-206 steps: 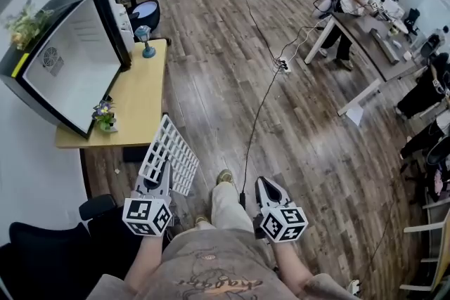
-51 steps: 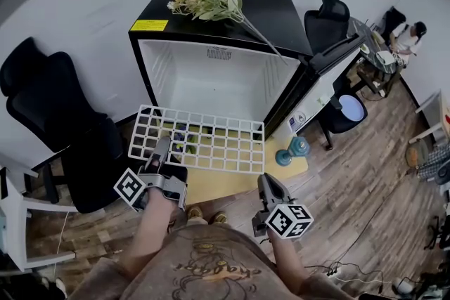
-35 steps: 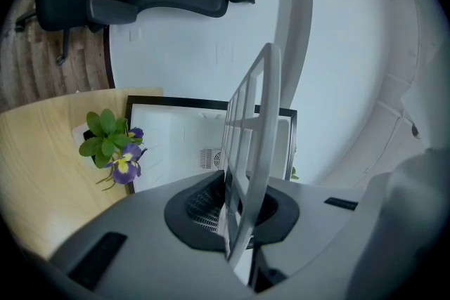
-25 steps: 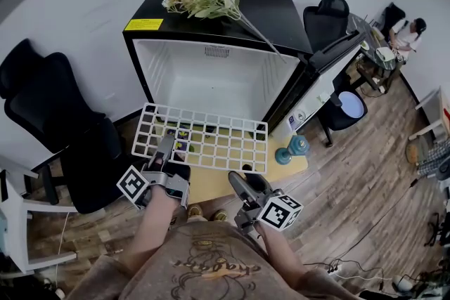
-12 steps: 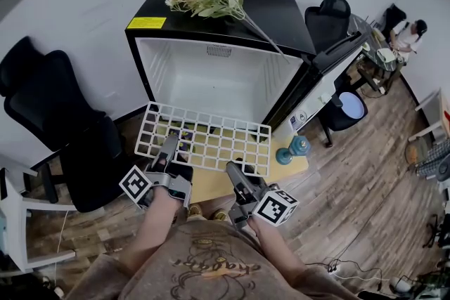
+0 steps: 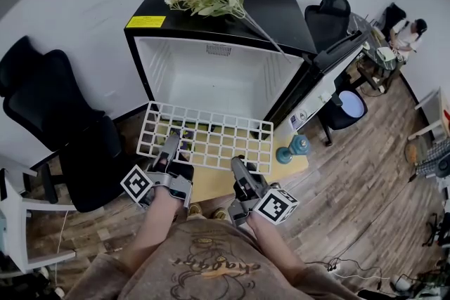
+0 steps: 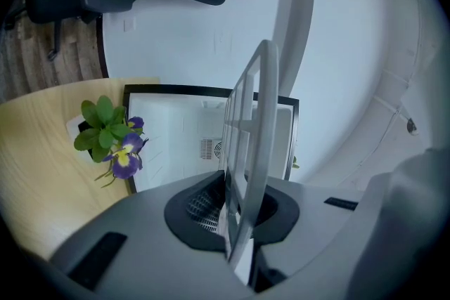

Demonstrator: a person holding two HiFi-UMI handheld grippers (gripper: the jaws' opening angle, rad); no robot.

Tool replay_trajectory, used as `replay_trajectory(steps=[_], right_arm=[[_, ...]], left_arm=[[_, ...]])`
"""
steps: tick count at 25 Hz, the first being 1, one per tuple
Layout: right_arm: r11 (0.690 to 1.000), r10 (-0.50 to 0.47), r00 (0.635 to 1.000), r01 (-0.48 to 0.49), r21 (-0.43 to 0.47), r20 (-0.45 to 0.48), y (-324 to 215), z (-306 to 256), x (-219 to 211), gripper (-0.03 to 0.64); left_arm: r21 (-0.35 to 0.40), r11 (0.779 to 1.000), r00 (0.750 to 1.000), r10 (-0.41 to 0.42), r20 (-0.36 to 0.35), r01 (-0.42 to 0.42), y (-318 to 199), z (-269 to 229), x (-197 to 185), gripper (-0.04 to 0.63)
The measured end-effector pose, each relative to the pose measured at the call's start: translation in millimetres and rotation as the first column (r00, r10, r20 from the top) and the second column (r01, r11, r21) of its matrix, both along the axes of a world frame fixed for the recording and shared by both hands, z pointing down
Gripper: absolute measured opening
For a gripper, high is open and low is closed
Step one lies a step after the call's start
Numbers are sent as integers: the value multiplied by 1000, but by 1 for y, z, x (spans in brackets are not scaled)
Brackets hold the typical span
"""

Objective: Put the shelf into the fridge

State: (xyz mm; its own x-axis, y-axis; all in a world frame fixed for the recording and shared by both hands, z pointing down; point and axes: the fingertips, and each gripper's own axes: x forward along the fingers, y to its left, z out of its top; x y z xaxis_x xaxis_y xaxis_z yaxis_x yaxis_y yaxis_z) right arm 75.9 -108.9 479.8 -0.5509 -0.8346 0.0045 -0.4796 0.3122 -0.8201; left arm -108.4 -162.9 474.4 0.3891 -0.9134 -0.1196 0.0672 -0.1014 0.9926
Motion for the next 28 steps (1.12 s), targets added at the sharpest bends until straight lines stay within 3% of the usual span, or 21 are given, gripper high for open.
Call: replay_trajectory(steps=[18,23,28], right_arm=[[1000,7,997,-9,29,74,-23,-20,0,83],[996,-13,997,7,88,73,-34,-38,-1,80],[998,-5,995,-1,65,101,-42,-40,2,77]], left_arm=[[48,999,1000,-2,-21,3,-17,-12,-5,44],[63,998,1000,-3,-28,5,-24,-20,-4,44],[89,996,999,-4,-33,7,-33,-30,-4,44]])
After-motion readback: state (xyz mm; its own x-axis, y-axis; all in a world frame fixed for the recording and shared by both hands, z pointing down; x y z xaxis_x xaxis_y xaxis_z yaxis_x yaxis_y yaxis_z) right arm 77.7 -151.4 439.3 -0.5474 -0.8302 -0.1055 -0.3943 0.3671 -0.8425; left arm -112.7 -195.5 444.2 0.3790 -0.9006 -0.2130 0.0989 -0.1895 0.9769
